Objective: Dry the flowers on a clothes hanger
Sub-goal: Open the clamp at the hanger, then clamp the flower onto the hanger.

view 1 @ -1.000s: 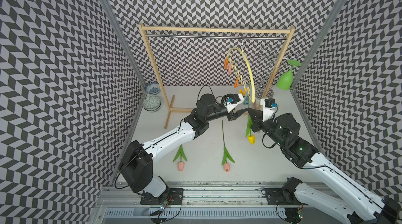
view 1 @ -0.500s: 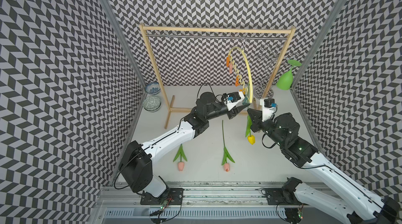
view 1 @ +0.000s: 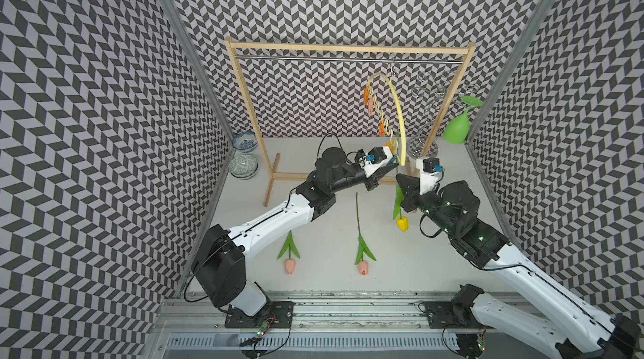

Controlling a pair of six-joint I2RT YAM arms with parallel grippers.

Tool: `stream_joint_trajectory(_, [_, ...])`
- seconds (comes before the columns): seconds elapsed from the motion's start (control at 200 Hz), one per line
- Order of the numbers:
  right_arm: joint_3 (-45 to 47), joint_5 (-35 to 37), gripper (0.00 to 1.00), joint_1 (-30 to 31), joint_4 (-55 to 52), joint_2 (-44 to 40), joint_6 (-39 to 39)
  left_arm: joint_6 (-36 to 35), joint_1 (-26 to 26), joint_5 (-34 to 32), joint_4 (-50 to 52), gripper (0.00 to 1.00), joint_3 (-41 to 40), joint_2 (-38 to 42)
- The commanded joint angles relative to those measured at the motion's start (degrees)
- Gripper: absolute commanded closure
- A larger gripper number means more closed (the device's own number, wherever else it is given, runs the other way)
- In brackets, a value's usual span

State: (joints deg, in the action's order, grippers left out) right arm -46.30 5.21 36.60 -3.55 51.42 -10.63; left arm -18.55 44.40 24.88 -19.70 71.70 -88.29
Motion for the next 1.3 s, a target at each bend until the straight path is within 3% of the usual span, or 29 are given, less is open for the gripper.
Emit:
stream_joint_trajectory(0.0, [2.39, 2.21, 1.0, 0.14, 4.03, -1.11, -2.22, 2.45, 0.5, -0.78, -2.52, 0.74, 1.49, -0.45])
stream_joint_trajectory(0.145, [10.49, 6.85, 1.0, 0.14, 11.69, -4.32, -10.58, 9.33, 0.72, -1.47, -7.95, 0.73, 0.08, -0.18])
stream_joint_trajectory(0.461, [25.99, -6.96, 1.0, 0.07, 37.47, -13.41, -24.37, 22.54, 1.27, -1.87, -13.45, 0.72, -0.25, -1.15])
stream_joint_trajectory(0.706, [19.51, -12.5, 1.0, 0.08, 31.21, -10.2, -22.9, 26.45, 1.45, -1.45, -14.66, 0.76, -0.07, -2.14])
stream_joint_trajectory(1.057, [17.61, -8.07, 1.0, -0.28, 29.67, -8.03, -21.3, 29.13, 1.46, -0.45, -16.24, 0.78, -0.42, -2.85])
stream_joint_trajectory(1.157, [18.58, -4.85, 1.0, -1.91, 28.29, -8.89, -22.19, 29.04, 1.46, -0.78, -16.03, 0.78, -0.43, -2.47])
stream_joint_trajectory(1.297, [18.97, -10.15, 1.0, -6.61, 28.34, -7.97, -23.96, 29.4, 1.46, -0.37, -16.19, 0.79, -0.38, -2.59])
